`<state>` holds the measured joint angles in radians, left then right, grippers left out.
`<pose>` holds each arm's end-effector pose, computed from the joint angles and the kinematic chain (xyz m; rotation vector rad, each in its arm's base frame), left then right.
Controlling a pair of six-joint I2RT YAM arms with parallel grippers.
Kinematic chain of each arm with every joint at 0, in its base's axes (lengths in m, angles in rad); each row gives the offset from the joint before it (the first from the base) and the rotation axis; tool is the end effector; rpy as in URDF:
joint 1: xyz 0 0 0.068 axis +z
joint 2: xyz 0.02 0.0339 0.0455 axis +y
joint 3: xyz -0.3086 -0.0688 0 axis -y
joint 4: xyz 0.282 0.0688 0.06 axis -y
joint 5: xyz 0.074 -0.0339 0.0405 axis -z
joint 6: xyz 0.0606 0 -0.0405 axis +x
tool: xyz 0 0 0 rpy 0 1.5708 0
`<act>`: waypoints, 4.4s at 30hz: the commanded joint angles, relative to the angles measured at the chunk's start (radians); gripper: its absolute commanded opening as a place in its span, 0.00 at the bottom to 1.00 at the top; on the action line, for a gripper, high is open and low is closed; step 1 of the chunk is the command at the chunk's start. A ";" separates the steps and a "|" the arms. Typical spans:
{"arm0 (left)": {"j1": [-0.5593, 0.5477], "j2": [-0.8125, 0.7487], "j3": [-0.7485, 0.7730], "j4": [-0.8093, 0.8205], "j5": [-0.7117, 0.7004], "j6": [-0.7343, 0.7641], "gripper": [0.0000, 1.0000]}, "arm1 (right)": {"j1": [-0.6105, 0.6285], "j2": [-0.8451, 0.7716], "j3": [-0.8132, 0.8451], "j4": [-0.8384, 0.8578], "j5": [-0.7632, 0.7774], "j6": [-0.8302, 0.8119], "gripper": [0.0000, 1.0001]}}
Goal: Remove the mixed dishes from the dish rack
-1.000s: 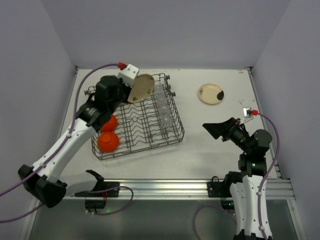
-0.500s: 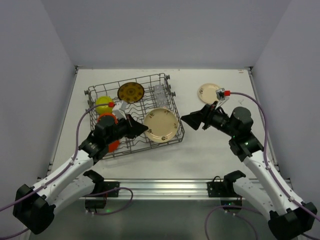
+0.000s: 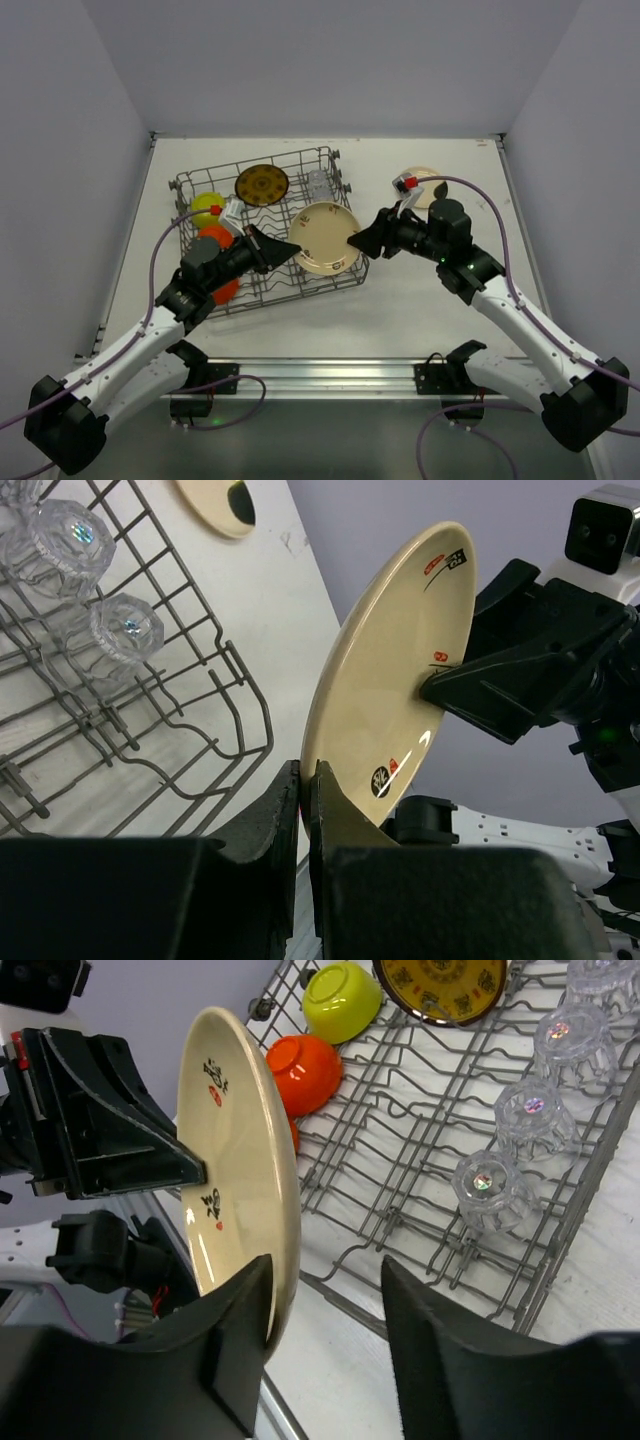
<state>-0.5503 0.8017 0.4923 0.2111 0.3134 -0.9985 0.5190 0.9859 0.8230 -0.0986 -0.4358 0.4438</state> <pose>0.1805 -0.1327 0.2936 -0.1535 1.8700 -1.3868 0.2150 0.1523 0.3509 -0.3977 1.9035 1.0576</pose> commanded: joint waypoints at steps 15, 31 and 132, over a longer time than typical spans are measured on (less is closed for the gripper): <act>-0.007 -0.018 0.034 0.016 0.000 0.085 0.00 | 0.007 -0.039 -0.018 0.092 0.117 0.058 0.00; -0.005 -0.330 0.287 -0.656 -0.557 0.547 1.00 | -0.528 0.058 -0.053 0.060 0.260 0.428 0.00; 0.254 1.096 1.126 -0.644 -0.341 1.853 0.78 | -0.611 -0.365 -0.294 0.011 -0.308 0.171 0.99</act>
<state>-0.2993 1.8950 1.5970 -0.4412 -0.0292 0.7914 -0.0917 0.6254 0.5331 -0.1341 -0.7265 0.6262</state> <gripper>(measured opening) 0.792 0.989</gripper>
